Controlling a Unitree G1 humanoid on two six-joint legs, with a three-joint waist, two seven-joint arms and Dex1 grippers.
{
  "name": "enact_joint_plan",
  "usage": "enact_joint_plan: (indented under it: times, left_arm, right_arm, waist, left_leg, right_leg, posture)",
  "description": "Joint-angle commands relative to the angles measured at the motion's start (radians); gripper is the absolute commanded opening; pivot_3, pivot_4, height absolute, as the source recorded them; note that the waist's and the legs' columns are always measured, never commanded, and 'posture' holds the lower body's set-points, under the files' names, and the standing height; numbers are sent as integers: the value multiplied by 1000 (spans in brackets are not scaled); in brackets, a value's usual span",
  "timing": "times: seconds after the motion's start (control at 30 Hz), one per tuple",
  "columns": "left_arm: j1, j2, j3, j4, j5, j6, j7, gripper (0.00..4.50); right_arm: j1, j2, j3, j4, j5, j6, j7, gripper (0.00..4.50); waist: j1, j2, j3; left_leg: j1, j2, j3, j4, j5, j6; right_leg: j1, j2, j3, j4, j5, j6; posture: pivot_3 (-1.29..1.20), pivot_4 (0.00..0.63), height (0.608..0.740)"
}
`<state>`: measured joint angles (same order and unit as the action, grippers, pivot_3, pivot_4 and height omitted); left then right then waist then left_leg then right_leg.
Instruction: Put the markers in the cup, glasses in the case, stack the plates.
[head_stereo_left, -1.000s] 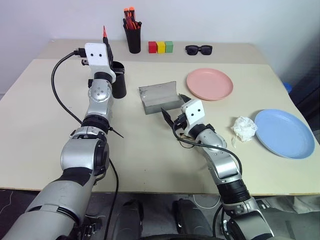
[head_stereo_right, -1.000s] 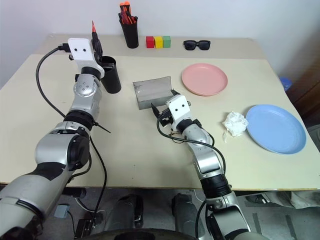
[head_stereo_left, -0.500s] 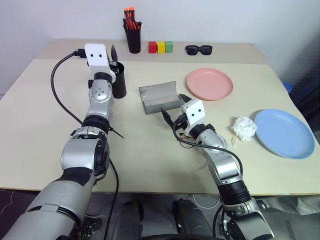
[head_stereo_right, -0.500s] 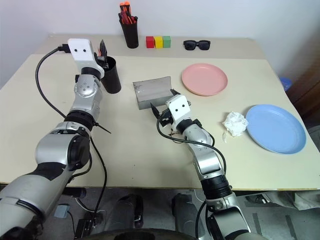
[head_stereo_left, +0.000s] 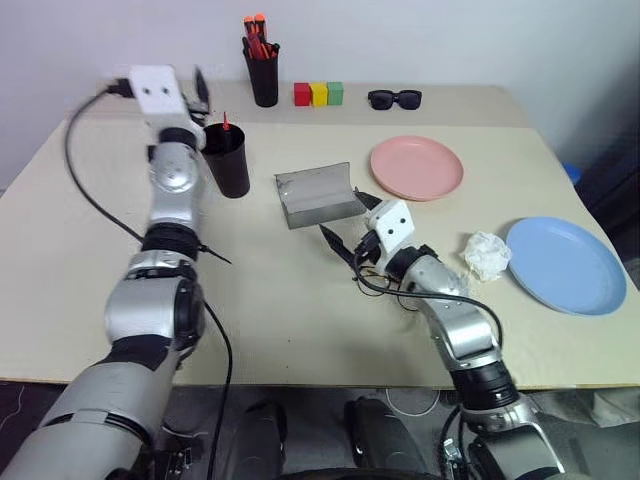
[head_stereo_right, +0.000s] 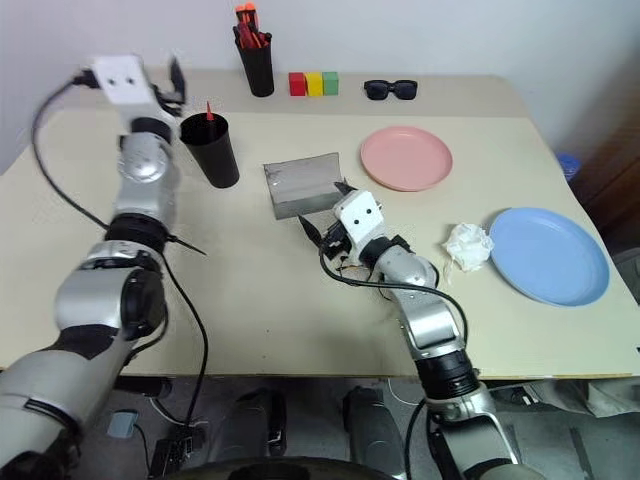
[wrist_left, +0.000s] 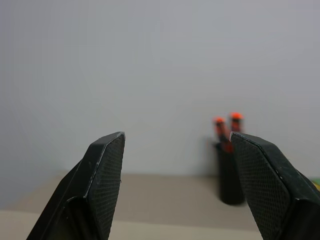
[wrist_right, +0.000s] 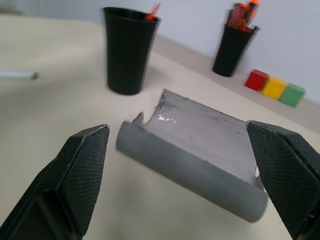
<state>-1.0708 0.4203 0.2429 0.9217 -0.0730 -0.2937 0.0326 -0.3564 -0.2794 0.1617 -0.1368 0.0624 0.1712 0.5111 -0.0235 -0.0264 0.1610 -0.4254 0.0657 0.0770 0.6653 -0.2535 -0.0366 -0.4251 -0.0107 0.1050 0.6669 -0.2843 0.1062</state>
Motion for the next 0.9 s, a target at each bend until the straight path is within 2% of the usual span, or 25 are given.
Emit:
enact_joint_plan:
  times: [0.03, 0.07, 0.17, 0.23, 0.43, 0.6, 0.77, 0.87, 0.9]
  left_arm:
    - [176, 71, 7, -292, -29, 256, -75, 4293]
    - [259, 102, 4, -400, -33, 352, -111, 4450]
    - [505, 172, 9, -708, -94, 646, -219, 4450]
    - [610, 194, 18, -838, -133, 797, -255, 4450]
    - [785, 191, 36, -1087, -244, 1162, -306, 4450]
    - [773, 188, 34, -1112, -260, 1311, -289, 4450]
    - [723, 195, -10, -1039, -242, 1344, -298, 4450]
    - [697, 193, -21, -1000, -232, 1349, -298, 3635]
    - [692, 194, -22, -992, -230, 1348, -297, 3175]
  right_arm:
    - [16, -45, -13, -68, 57, -8, 88, 4500]
    - [21, -60, -15, -66, 65, -12, 107, 4500]
    - [15, -81, -23, -22, 59, -39, 125, 4500]
    - [6, -84, -26, 1, 61, -48, 132, 4500]
    - [-4, -73, -18, 44, 66, -60, 149, 4500]
    - [16, -70, -6, 44, 58, -73, 152, 4500]
    - [34, -66, -4, 25, 53, -67, 140, 4500]
    - [50, -67, -8, 8, 50, -62, 127, 4500]
    - [52, -67, -8, 5, 50, -61, 124, 4500]
  waist:
    - [1, 0, 0]
    - [-2, 0, 0]
    - [-16, 0, 0]
    - [-13, -1, 1]
    - [1, -3, 0]
    - [5, -3, 0]
    - [6, -3, 0]
    - [7, -3, 0]
    - [6, -3, 0]
  left_leg:
    - [0, 0, 0, 0, 0, 0]
    - [0, 0, 0, 0, 0, 0]
    - [0, 1, 0, 0, 0, 0]
    - [0, 1, 0, 1, 0, 0]
    - [1, 1, -1, 2, 1, -1]
    - [1, 1, -2, 2, 1, -1]
    - [1, 1, -2, 2, 1, -1]
    - [1, 0, -2, 2, 1, -1]
    - [1, 0, -2, 2, 1, -1]
  right_leg:
    - [0, 0, 0, 0, 0, 0]
    - [0, 0, 0, 0, 0, 0]
    - [0, -1, 0, 1, 0, 0]
    - [0, -1, 0, 1, 0, 0]
    - [1, -1, -2, 3, 0, -1]
    - [1, -1, -2, 3, 0, -1]
    - [1, -1, -1, 3, 0, -1]
    - [1, -1, -1, 3, 0, -1]
    - [1, -1, -1, 3, 0, -1]
  posture:
    - [0, 150, 725]
    - [0, 150, 725]
    - [0, 150, 725]
    - [0, 150, 725]
    - [0, 150, 725]
    - [0, 150, 725]
    - [0, 150, 725]
    - [0, 150, 725]
    - [0, 150, 725]
